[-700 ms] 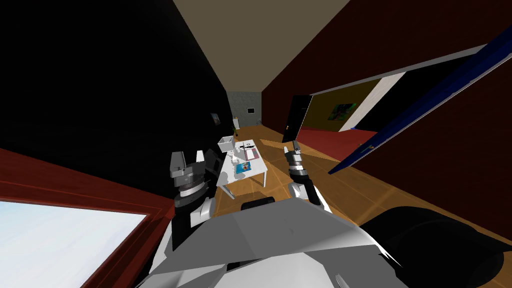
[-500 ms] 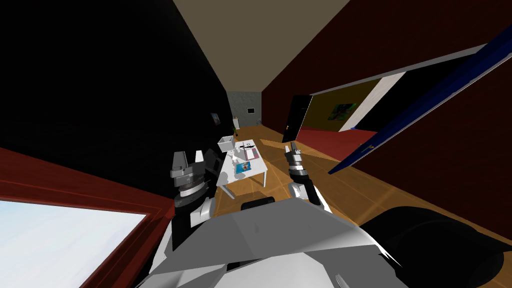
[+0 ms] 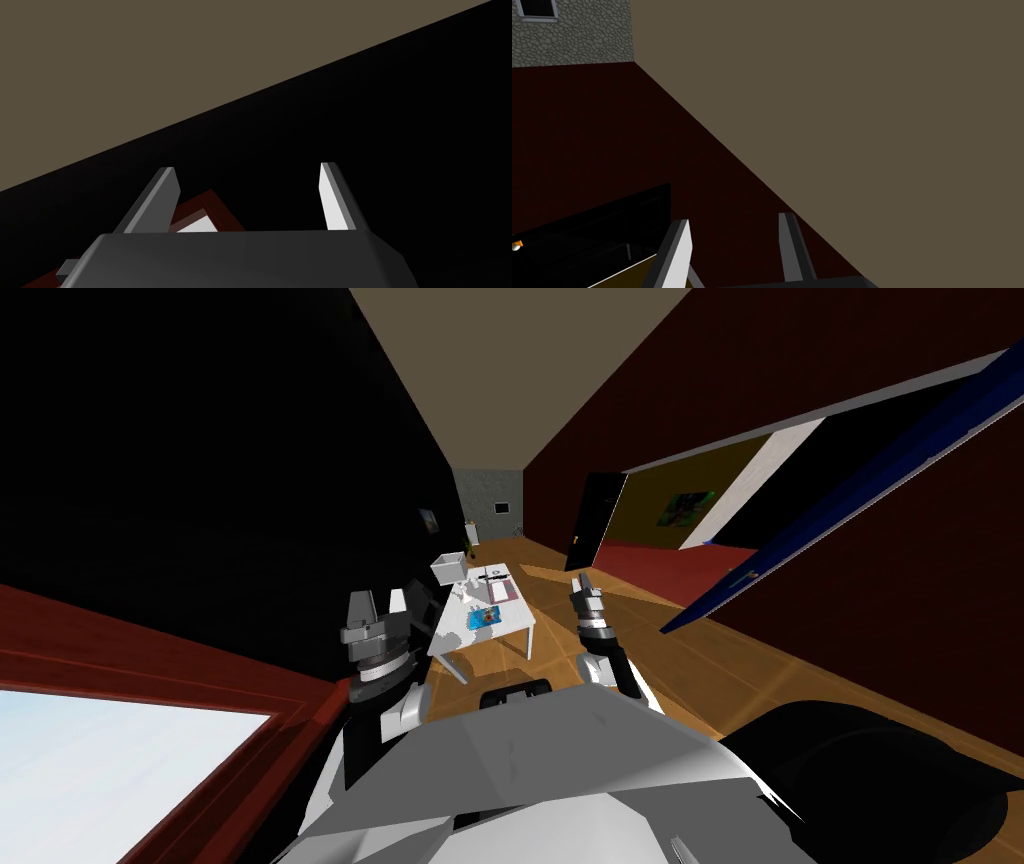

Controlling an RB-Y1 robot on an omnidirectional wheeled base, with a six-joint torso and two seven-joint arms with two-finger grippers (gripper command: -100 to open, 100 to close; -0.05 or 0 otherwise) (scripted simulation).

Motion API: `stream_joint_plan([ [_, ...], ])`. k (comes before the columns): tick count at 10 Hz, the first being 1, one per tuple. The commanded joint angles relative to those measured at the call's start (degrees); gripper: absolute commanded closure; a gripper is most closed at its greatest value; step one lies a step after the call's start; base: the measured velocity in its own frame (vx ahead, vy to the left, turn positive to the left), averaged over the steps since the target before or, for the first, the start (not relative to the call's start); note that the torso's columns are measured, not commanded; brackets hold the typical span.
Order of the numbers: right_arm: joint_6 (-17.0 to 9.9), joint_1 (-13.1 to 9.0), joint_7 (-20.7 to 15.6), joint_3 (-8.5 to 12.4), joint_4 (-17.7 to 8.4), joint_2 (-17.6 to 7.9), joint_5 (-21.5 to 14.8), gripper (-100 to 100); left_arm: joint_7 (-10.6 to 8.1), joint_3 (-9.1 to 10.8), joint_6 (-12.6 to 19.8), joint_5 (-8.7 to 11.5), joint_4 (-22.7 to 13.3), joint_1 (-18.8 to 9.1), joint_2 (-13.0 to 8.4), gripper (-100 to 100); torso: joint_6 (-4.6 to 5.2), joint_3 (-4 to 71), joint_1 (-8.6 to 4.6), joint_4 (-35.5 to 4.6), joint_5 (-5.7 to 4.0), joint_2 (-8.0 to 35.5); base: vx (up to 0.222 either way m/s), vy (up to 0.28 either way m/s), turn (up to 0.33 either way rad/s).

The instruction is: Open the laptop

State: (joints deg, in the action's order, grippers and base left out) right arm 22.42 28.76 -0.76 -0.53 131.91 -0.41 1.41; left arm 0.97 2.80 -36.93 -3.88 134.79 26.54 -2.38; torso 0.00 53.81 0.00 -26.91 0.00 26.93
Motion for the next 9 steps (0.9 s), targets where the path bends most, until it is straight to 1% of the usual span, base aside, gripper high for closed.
stream_joint_plan([
  [1, 0.00, 0.00, 0.00, 0.00, 0.00, 0.00, 0.00, 0, 0.00, 0.00, 0.00, 0.00, 0.00, 0.00, 0.00, 0, 0.00, 8.46, 0.00, -4.23, 0.00, 4.23, 0.000, 0.000, 0.000],
  [2, 0.00, 0.00, 0.00, 0.00, 0.00, 0.00, 0.00, 0, 0.00, 0.00, 0.00, 0.00, 0.00, 0.00, 0.00, 0, 0.00, 16.91, 0.00, -8.46, 0.00, 8.46, 0.000, 0.000, 0.000],
  [3, -0.45, -0.47, -0.94, 0.24, -0.93, -2.12, -0.97, -100, 0.00, 0.00, 0.00, 0.00, 0.00, 0.00, 0.00, 0, 0.00, 25.38, 0.00, -12.69, 0.00, 12.69, 0.012, 0.024, 0.065],
  [4, -0.74, -0.77, -1.56, 0.39, -1.51, -3.11, -1.61, -100, 0.00, -0.01, 0.00, 0.00, -0.02, 0.00, 0.00, 0, -0.01, 29.33, 0.07, -14.57, 0.02, 14.60, 0.003, 0.045, 0.069],
  [5, -1.10, -1.14, -2.32, 0.58, -2.20, -4.08, -2.39, -100, 0.00, -0.01, 0.00, 0.00, -0.02, 0.00, 0.01, 0, 0.00, 30.44, 0.11, -15.14, 0.03, 15.16, 0.003, 0.058, 0.048],
  [6, -1.51, -1.56, -3.20, 0.80, -2.98, -5.03, -3.30, -100, 0.00, -0.01, 0.00, 0.00, -0.02, 0.01, 0.01, 0, 0.00, 30.70, 0.11, -15.30, 0.03, 15.29, 0.008, 0.068, 0.062],
  [7, -2.47, -2.55, -5.32, 1.33, -4.78, -6.81, -5.47, -100, 0.00, -0.01, 0.00, 0.00, -0.02, 0.01, 0.01, 0, 0.00, 30.76, 0.07, -15.35, 0.02, 15.33, 0.026, 0.103, 0.154],
  [9, -3.60, -3.71, -7.82, 1.95, -6.82, -8.47, -8.04, -100, 0.00, -0.01, 0.00, 0.00, -0.02, 0.01, 0.01, 0, 0.00, 30.79, 0.11, -15.35, 0.04, 15.30, 0.031, 0.126, 0.111],
])
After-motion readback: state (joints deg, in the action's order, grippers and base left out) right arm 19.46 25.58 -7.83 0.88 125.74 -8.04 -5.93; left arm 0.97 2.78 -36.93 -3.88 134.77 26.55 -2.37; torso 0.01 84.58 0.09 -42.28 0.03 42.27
